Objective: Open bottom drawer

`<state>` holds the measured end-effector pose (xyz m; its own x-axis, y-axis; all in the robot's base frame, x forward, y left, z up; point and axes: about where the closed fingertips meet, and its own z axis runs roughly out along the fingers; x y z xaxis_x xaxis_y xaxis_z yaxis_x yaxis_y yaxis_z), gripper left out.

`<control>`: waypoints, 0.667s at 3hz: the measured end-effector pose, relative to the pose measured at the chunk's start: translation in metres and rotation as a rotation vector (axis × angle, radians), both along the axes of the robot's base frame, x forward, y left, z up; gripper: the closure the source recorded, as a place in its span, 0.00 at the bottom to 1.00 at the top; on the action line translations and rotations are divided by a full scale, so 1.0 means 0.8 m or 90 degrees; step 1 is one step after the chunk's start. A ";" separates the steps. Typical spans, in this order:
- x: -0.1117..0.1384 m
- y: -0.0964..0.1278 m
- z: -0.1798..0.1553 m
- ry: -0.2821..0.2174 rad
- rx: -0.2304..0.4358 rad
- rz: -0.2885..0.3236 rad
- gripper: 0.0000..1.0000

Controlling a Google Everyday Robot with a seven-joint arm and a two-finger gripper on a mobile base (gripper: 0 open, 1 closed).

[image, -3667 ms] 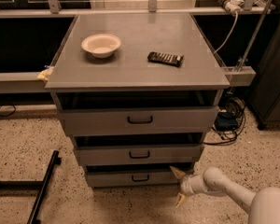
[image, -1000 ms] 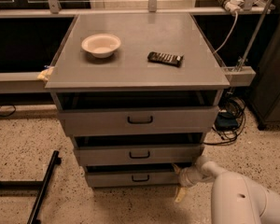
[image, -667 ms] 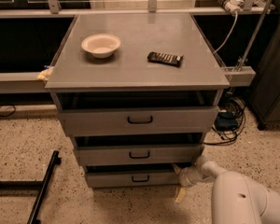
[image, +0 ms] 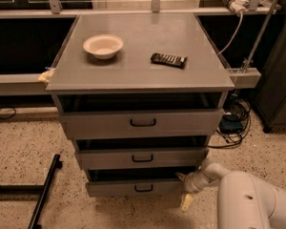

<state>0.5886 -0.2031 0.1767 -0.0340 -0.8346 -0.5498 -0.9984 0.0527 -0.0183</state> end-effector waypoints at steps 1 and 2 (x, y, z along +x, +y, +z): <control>-0.023 -0.005 0.009 0.036 0.002 0.004 0.00; -0.052 -0.016 0.016 0.076 0.002 0.000 0.00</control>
Offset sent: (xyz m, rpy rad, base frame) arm -0.0660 -0.0285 0.0239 -0.0024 0.1874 -0.0110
